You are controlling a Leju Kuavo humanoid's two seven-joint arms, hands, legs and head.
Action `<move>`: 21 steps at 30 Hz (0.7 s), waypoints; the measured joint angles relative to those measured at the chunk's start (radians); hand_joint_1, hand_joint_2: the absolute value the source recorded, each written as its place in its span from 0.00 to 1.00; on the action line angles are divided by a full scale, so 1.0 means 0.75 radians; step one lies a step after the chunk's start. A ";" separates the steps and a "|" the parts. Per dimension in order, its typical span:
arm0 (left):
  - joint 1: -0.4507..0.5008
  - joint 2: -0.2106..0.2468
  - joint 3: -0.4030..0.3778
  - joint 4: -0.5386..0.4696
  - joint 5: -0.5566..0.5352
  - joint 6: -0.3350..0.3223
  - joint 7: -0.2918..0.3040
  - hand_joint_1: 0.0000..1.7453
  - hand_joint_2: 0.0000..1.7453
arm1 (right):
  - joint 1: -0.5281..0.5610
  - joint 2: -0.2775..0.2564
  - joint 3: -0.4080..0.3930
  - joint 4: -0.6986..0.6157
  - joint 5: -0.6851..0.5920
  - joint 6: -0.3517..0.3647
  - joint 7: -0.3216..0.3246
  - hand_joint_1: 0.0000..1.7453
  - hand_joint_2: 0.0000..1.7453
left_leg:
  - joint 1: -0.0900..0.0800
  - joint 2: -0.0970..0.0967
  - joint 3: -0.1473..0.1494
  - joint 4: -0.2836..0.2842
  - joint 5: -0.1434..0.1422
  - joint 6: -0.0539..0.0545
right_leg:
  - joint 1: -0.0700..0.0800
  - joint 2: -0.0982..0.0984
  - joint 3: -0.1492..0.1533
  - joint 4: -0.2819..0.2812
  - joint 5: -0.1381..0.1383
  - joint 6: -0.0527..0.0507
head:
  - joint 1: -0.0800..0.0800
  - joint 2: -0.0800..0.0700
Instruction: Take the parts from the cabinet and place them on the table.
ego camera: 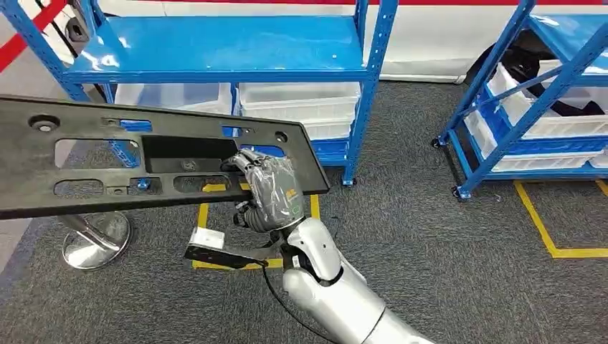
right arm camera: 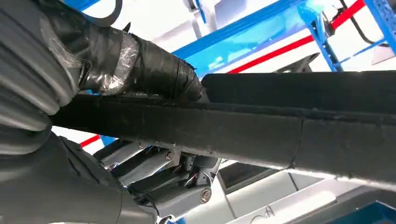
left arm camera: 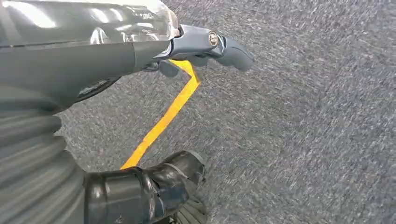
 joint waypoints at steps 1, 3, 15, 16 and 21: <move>0.000 0.003 0.000 0.000 0.000 0.000 0.000 0.00 1.00 | -0.002 0.002 0.000 0.004 -0.001 -0.001 -0.001 1.00 1.00 | 0.006 -0.002 -0.014 0.017 -0.029 -0.003 | -0.003 -0.008 -0.004 -0.010 0.016 -0.003 | 0.000 0.000; 0.000 0.004 0.000 -0.001 0.001 0.000 0.000 0.00 1.00 | -0.007 0.011 0.000 0.006 -0.006 -0.002 -0.002 1.00 1.00 | 0.007 -0.002 -0.066 0.172 -0.162 -0.013 | -0.005 -0.009 -0.029 -0.012 0.037 -0.021 | -0.006 0.000; 0.001 0.005 -0.001 0.000 0.001 0.004 0.004 0.00 1.00 | -0.013 0.018 0.000 0.037 -0.020 -0.017 -0.010 1.00 1.00 | 0.006 -0.009 0.104 0.019 -0.128 0.027 | 0.000 -0.010 -0.145 0.049 0.107 0.041 | -0.003 0.000; 0.000 0.003 -0.001 0.000 0.001 0.004 0.004 0.00 1.00 | -0.013 0.018 0.000 0.040 -0.021 -0.017 -0.010 1.00 1.00 | 0.011 -0.003 0.100 0.015 -0.114 0.042 | -0.009 -0.005 -0.153 0.063 0.085 0.048 | -0.004 0.000; -0.001 0.003 -0.001 0.000 0.001 0.007 0.005 0.00 1.00 | -0.018 0.018 0.000 0.053 -0.022 -0.016 -0.013 1.00 1.00 | 0.008 -0.002 0.038 0.015 -0.070 0.057 | -0.015 -0.002 -0.277 0.450 -0.166 0.068 | -0.002 0.000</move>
